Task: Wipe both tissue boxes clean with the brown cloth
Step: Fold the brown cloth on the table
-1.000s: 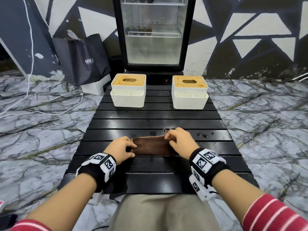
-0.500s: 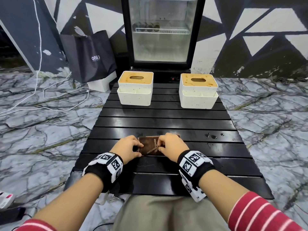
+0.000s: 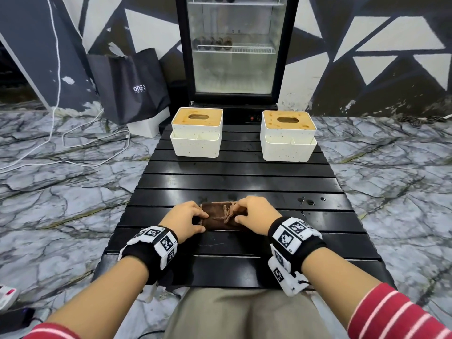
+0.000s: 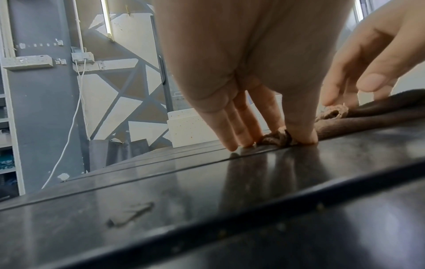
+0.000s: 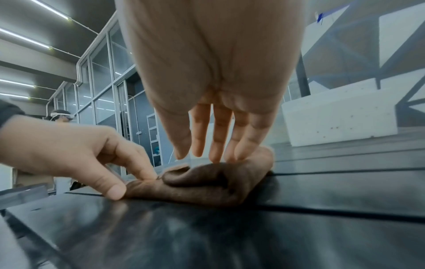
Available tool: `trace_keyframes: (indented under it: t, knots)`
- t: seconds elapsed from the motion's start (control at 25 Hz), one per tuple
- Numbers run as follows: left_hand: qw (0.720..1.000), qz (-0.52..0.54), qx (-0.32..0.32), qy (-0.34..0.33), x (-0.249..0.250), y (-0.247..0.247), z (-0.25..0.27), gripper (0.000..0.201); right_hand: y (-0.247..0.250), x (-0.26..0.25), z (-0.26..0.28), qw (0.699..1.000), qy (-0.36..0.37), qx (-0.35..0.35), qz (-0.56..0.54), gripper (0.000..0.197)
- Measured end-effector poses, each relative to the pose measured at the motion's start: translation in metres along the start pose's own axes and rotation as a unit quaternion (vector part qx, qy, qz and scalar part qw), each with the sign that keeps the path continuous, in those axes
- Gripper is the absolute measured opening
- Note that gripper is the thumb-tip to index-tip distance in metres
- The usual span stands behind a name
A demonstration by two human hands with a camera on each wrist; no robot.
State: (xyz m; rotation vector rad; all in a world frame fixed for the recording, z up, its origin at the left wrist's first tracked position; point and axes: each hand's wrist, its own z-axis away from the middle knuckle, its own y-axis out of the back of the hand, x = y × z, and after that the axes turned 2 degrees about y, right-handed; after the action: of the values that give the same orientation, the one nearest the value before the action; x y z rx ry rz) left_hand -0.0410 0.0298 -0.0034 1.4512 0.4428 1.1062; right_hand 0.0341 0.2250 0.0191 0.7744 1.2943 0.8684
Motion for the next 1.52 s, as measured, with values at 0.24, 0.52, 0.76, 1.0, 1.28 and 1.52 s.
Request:
trace_keyframes:
  t: [0.24,0.52,0.76,1.0,1.28,1.52]
  knots:
    - [1.000,0.012,0.006,0.006,0.000,-0.001,0.001,0.039,0.006,0.050,0.037,0.999,-0.045,0.008,0.009,0.058]
    - [0.999,-0.018,0.009,0.046,0.015,0.005,0.007,0.026,-0.009,0.060,0.060,0.979,-0.081,-0.141,0.126,0.093]
    - [0.986,0.145,0.082,-0.011,0.061,0.013,-0.004,0.024,-0.011,0.060,0.061,0.979,-0.082,-0.138,0.127,0.094]
    - [0.982,0.137,0.029,-0.130,0.100,-0.011,-0.018,0.022,-0.011,0.059,0.060,0.980,-0.081,-0.130,0.124,0.095]
    - [0.994,0.046,0.016,-0.100,0.105,-0.029,-0.028,0.050,-0.011,0.060,0.060,0.983,-0.078,-0.122,0.109,0.097]
    - [0.987,-0.033,-0.052,-0.145,0.105,-0.034,-0.027,0.045,-0.008,0.058,0.058,0.985,-0.083,-0.126,0.079,0.097]
